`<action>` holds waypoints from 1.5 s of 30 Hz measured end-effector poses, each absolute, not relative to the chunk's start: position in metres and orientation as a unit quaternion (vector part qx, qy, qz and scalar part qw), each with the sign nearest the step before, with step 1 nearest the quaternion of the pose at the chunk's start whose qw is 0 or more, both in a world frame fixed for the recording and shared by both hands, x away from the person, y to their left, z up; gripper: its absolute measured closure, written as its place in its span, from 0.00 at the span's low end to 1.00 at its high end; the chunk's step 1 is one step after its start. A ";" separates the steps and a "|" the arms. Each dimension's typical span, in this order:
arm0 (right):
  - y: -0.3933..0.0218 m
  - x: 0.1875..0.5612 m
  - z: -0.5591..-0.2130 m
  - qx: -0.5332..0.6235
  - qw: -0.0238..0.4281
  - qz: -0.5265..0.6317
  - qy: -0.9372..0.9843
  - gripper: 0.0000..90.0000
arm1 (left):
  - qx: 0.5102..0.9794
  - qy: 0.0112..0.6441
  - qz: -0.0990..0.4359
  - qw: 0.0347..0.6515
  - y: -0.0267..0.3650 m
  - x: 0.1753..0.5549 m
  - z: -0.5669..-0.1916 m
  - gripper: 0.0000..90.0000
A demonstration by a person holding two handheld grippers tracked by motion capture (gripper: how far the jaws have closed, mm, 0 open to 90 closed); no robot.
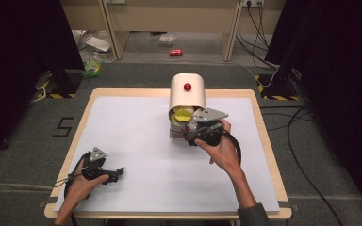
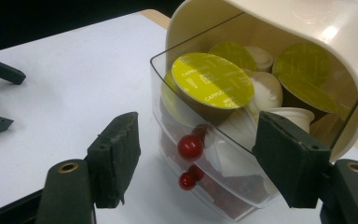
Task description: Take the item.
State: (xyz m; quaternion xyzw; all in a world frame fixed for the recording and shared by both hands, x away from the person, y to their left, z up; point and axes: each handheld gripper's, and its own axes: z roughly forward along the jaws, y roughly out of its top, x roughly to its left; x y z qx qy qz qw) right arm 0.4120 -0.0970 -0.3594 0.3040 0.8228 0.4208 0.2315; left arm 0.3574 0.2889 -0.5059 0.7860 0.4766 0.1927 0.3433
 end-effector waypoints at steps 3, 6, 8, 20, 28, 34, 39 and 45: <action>-0.096 0.409 -0.359 0.302 0.235 0.415 0.825 0.35 | 0.786 0.477 0.193 0.343 0.289 0.357 -0.506 0.00; -0.095 0.407 -0.359 0.301 0.236 0.413 0.827 0.35 | 0.786 0.477 0.193 0.343 0.289 0.357 -0.506 0.00; -0.095 0.405 -0.360 0.300 0.238 0.413 0.826 0.35 | 0.786 0.477 0.193 0.343 0.289 0.357 -0.506 0.00; -0.097 0.393 -0.361 0.300 0.236 0.414 0.826 0.38 | 0.786 0.476 0.194 0.343 0.289 0.357 -0.506 0.00; -0.097 0.386 -0.362 0.296 0.242 0.410 0.828 0.40 | 0.786 0.476 0.194 0.343 0.289 0.357 -0.506 0.00; -0.096 0.379 -0.364 0.290 0.250 0.407 0.829 0.40 | 0.786 0.476 0.194 0.343 0.289 0.357 -0.506 0.00; -0.095 0.373 -0.365 0.284 0.258 0.399 0.833 0.40 | 0.786 0.476 0.194 0.343 0.289 0.357 -0.506 0.00; -0.095 0.368 -0.367 0.282 0.259 0.398 0.834 0.41 | 0.786 0.476 0.194 0.343 0.289 0.357 -0.506 0.00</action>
